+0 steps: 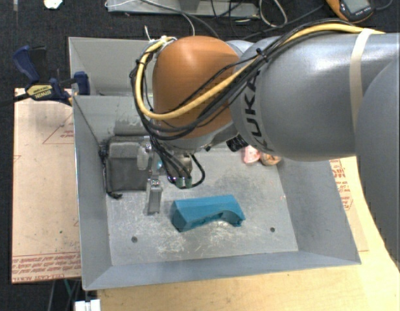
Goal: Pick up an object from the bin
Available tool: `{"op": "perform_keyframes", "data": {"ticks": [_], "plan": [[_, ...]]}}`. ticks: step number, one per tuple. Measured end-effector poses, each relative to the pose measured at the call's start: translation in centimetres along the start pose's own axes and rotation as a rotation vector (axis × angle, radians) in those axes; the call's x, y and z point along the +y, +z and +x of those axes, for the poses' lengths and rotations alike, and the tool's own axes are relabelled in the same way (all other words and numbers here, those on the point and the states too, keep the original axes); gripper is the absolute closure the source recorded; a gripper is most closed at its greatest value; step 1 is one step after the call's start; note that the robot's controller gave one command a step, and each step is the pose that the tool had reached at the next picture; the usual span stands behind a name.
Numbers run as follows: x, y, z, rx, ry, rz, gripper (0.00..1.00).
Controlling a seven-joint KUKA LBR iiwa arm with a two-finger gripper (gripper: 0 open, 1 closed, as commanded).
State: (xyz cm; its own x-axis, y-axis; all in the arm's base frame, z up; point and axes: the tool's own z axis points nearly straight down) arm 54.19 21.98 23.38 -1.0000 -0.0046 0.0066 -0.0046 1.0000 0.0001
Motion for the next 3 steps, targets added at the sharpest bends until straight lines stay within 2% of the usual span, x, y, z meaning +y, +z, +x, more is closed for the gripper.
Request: {"op": "perform_keyframes", "data": {"ticks": [1,2,3], "plan": [[-0.1,-0.4,-0.2,-0.007,0.004,-0.001,0.00],[-1.7,7.5,-3.0,-0.012,0.023,-0.004,0.00],[-1.9,15.7,-5.1,-0.018,0.133,-0.008,0.00]]}}
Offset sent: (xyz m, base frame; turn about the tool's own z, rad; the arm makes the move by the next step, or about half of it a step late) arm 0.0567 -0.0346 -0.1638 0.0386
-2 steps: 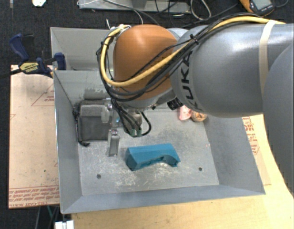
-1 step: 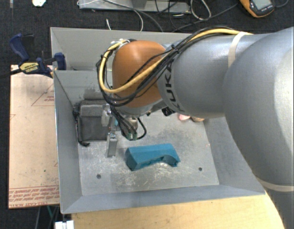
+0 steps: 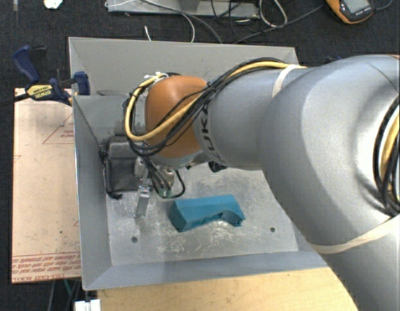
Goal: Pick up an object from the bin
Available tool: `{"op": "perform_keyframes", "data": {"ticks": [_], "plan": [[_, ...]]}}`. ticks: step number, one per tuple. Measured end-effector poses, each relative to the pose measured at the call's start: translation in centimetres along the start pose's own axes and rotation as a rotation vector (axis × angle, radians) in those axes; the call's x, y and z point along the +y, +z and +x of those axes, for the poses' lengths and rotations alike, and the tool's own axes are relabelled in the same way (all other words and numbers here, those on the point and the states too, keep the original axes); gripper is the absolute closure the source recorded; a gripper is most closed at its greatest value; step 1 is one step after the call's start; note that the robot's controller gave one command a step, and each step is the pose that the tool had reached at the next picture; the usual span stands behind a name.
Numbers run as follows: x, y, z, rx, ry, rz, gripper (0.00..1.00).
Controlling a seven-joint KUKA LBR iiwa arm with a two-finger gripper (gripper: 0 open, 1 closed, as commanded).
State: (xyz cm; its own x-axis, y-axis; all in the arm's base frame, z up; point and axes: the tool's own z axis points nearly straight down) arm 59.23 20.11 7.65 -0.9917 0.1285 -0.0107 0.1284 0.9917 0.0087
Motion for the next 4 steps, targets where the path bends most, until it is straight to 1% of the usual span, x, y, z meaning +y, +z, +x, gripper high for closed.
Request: {"op": "perform_keyframes", "data": {"ticks": [1,2,3,4], "plan": [[0.52,0.85,0.45,0.002,0.006,0.002,0.00],[0.34,1.12,0.10,0.004,0.005,0.000,0.00],[0.71,0.75,0.59,0.002,0.006,-0.002,1.00],[0.71,0.74,0.59,0.002,0.006,-0.002,1.00]]}}
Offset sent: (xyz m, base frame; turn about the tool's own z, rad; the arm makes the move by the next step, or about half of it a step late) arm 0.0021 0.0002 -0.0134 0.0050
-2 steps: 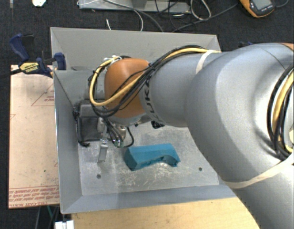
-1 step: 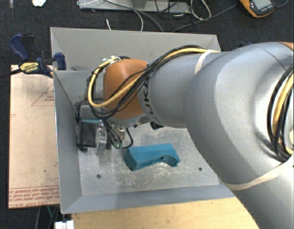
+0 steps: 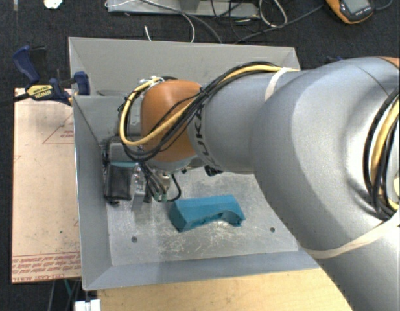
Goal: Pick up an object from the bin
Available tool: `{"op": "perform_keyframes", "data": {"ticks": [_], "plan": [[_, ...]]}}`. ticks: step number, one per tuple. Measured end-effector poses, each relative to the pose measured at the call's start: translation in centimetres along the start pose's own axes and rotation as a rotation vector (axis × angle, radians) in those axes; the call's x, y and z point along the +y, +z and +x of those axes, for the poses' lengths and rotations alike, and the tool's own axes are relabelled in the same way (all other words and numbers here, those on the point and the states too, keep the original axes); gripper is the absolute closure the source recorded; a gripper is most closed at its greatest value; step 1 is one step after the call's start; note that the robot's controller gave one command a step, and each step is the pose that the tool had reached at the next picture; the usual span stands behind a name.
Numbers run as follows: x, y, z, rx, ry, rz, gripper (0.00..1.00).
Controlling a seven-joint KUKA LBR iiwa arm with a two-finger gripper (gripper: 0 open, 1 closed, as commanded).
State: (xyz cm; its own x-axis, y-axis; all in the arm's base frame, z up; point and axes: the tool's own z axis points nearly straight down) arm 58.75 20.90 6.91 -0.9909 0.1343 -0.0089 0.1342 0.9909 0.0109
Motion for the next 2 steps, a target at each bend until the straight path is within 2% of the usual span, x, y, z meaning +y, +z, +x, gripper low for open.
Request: {"op": "perform_keyframes", "data": {"ticks": [2], "plan": [[0.0,-5.2,0.0,0.000,0.000,0.000,1.00]]}}
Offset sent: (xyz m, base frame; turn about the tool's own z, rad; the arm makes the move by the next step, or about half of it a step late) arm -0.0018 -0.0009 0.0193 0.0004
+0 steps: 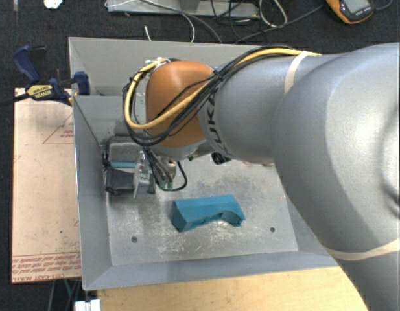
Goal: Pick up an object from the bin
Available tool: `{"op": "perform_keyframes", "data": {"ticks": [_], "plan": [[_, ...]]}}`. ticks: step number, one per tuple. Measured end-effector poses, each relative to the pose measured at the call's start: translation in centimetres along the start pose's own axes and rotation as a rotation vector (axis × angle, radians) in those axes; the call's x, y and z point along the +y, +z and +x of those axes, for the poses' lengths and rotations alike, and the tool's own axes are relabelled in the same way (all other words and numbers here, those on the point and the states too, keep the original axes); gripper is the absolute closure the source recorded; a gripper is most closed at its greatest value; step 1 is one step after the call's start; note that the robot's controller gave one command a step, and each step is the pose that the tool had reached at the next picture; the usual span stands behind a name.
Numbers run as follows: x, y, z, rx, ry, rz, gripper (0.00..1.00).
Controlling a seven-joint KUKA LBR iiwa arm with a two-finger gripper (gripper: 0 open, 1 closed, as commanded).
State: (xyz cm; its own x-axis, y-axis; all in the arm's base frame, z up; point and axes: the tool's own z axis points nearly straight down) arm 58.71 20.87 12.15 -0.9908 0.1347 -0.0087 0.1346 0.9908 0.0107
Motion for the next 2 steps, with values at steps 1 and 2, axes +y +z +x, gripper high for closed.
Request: {"op": "perform_keyframes", "data": {"ticks": [1,2], "plan": [[0.1,-3.5,0.0,0.001,0.000,-0.001,1.00],[0.1,-7.5,0.0,0.003,0.000,0.000,1.00]]}}
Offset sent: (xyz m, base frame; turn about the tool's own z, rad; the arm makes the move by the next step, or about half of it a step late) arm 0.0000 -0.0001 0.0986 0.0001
